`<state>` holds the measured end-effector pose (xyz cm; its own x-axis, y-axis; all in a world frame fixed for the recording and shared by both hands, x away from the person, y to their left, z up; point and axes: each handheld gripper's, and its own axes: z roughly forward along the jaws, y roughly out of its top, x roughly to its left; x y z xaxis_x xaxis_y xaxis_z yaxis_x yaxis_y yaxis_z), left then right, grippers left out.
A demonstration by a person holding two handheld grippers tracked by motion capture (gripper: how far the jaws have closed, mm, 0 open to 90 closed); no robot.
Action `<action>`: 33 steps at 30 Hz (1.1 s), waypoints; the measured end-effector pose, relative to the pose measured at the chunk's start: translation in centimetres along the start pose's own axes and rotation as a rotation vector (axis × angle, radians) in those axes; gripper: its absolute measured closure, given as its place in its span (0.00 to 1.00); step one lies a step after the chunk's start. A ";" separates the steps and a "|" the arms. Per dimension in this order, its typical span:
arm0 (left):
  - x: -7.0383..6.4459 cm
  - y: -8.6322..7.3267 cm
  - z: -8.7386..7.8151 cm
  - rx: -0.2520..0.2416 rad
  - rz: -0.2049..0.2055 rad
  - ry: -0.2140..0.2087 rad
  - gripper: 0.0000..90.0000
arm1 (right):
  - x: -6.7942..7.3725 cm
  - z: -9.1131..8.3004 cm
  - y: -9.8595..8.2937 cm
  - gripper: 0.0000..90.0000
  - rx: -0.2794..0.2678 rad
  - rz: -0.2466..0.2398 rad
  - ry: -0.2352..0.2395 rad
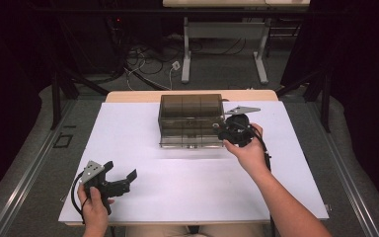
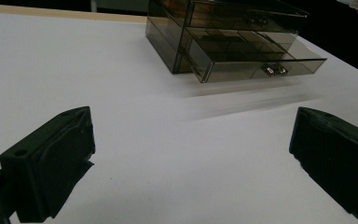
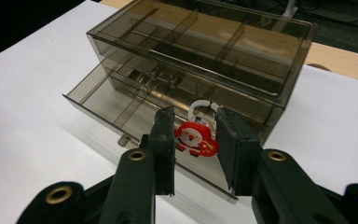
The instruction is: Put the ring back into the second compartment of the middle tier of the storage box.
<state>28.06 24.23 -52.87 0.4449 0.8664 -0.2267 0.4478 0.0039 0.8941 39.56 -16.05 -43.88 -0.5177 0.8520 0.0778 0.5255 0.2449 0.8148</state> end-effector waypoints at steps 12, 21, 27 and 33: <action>0.0 0.0 0.0 0.001 -0.001 -0.001 0.00 | 1.5 1.2 1.2 0.76 0.019 -0.022 0.016; 0.1 0.0 -0.1 -0.003 -0.004 0.000 0.00 | 2.5 1.9 1.9 0.76 0.020 -0.029 0.031; 0.1 0.0 -0.1 -0.002 -0.003 -0.002 0.00 | 3.2 2.5 2.2 0.76 0.024 -0.031 0.041; 0.1 0.0 -0.1 -0.004 -0.004 -0.003 0.00 | 3.7 3.2 2.6 0.76 0.037 -0.025 0.053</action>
<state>28.05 24.43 -52.81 0.4454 0.8650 -0.2311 0.4466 0.0090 0.8947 41.23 -10.77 -43.31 -0.5654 0.8200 0.0891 0.5360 0.2831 0.7953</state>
